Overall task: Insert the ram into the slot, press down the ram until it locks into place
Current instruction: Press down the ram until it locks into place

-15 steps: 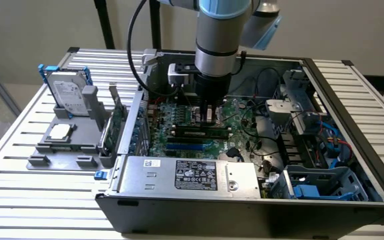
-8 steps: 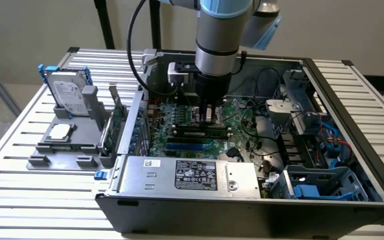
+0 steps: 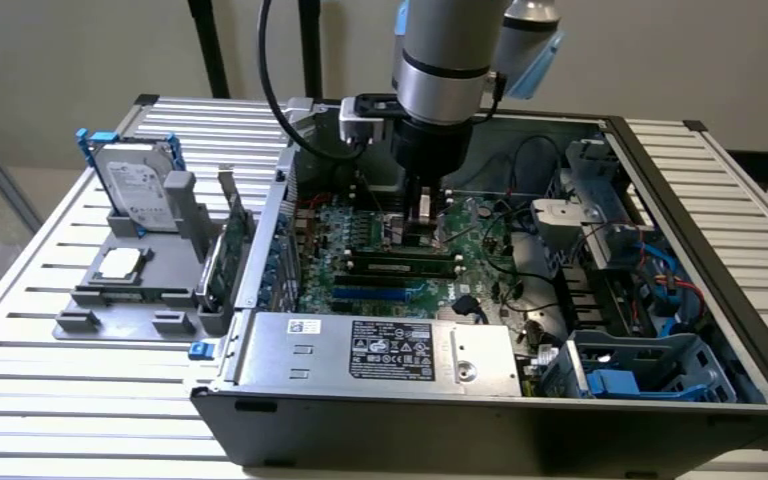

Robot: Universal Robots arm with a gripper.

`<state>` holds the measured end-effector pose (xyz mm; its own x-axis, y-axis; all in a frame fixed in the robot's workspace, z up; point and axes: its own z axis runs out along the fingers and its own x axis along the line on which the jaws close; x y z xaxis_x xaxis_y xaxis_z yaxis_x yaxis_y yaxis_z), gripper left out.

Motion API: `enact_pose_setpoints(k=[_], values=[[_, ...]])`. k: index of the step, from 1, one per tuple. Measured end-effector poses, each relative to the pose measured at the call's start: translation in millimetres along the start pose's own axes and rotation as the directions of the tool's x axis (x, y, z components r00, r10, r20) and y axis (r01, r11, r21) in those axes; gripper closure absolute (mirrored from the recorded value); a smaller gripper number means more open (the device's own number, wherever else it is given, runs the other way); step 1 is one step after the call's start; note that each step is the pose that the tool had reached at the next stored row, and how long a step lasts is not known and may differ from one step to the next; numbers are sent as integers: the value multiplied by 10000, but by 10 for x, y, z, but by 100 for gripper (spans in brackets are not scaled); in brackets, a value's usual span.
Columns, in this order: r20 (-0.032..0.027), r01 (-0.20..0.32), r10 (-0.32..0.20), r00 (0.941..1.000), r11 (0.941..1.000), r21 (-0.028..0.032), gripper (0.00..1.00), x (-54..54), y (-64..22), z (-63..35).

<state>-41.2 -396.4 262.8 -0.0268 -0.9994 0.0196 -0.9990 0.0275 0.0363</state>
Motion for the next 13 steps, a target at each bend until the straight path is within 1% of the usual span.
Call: enact_pose_setpoints(k=[13], values=[[-1, 0, 0, 10000, 10000, 0, 89, 0, 0, -1]])
